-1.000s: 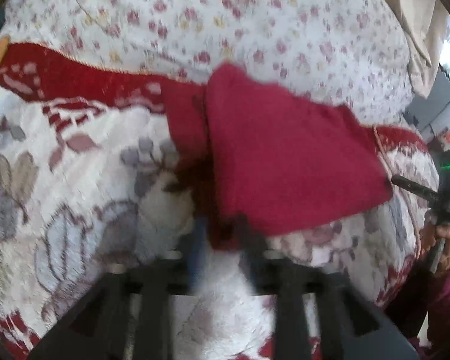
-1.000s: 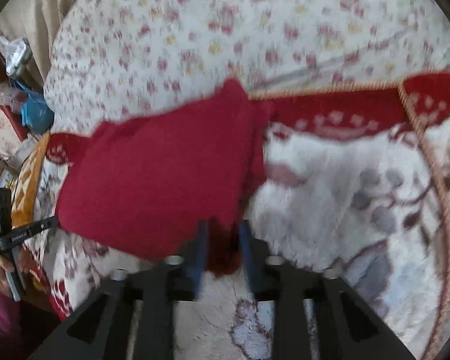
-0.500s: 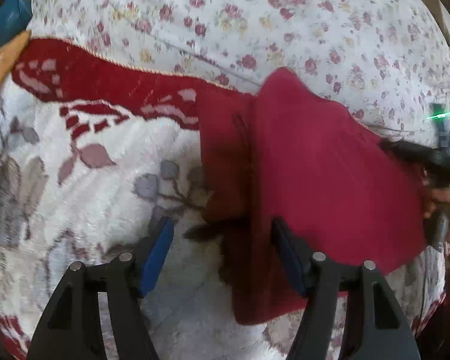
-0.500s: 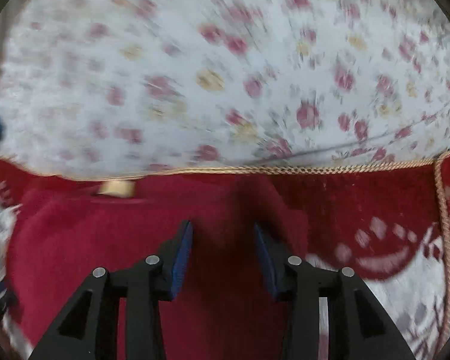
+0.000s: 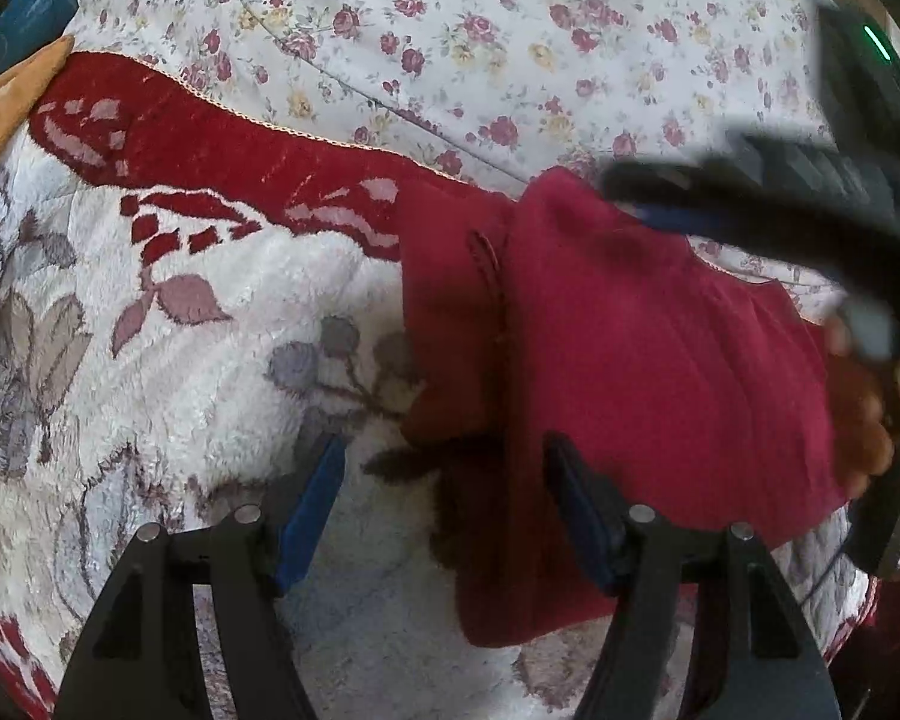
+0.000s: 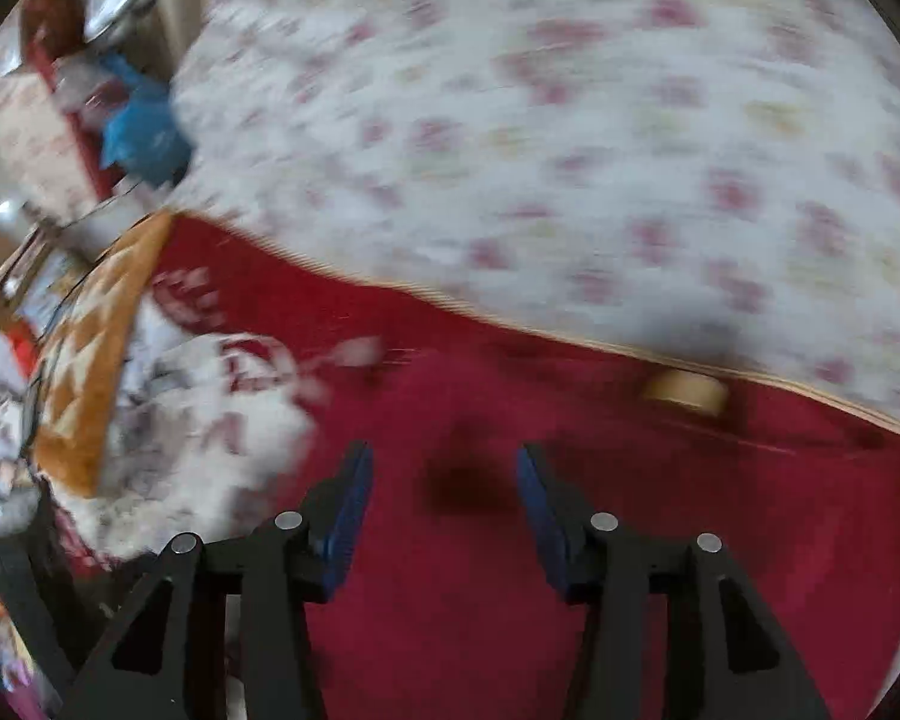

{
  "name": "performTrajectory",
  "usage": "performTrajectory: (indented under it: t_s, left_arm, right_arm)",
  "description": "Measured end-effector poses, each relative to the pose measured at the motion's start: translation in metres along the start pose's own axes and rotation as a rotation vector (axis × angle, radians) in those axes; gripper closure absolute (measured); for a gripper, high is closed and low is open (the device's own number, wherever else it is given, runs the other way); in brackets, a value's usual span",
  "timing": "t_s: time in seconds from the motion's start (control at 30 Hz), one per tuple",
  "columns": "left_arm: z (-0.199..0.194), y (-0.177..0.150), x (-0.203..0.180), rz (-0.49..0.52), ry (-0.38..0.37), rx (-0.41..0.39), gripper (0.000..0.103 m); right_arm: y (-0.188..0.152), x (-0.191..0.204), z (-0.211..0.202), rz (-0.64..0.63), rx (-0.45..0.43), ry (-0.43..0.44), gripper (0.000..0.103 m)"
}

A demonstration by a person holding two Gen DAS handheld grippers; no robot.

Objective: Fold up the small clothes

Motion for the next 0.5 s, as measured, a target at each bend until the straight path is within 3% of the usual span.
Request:
performTrajectory:
  t_s: [0.07, 0.13, 0.2, 0.23, 0.27, 0.3, 0.4, 0.5]
  left_arm:
    - [0.001, -0.002, 0.002, -0.003, -0.006, 0.003, 0.035]
    - [0.001, -0.003, 0.003, -0.001, -0.013, 0.008, 0.035]
    - [-0.001, -0.003, 0.005, -0.005, -0.020, 0.008, 0.035]
    - [-0.002, -0.003, 0.007, -0.010, -0.025, 0.007, 0.035]
    - [-0.005, -0.003, 0.010, -0.016, -0.031, 0.006, 0.035]
    - [-0.007, -0.003, 0.011, -0.018, -0.035, 0.005, 0.035]
    - [-0.015, -0.001, 0.014, -0.008, -0.017, -0.024, 0.034]
    - [-0.018, 0.000, 0.011, 0.005, 0.005, -0.039, 0.034]
  right_arm:
    - [0.007, 0.006, 0.029, 0.028, 0.071, -0.009, 0.032]
    - [0.008, 0.000, 0.057, 0.082, 0.152, -0.055, 0.033]
    - [0.004, -0.004, 0.071, 0.074, 0.194, -0.107, 0.063]
    - [0.004, -0.004, 0.068, 0.076, 0.178, -0.105, 0.068]
    - [0.006, -0.001, 0.063, 0.074, 0.156, -0.089, 0.085]
    - [0.009, 0.007, 0.055, 0.045, 0.124, -0.073, 0.095]
    - [0.015, 0.020, 0.047, 0.000, 0.080, -0.055, 0.095]
    - [0.017, 0.017, 0.068, 0.018, 0.105, -0.063, 0.095]
Point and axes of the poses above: each gripper's, at about its wrist camera, not at the fingertips, and z roughly the way its jaws point, x to its left, y to its top, the point moved 2 cm from there along z, roughly the way its jaws point, and after that the axes turned 12 degrees about y, right-handed, at the moved point
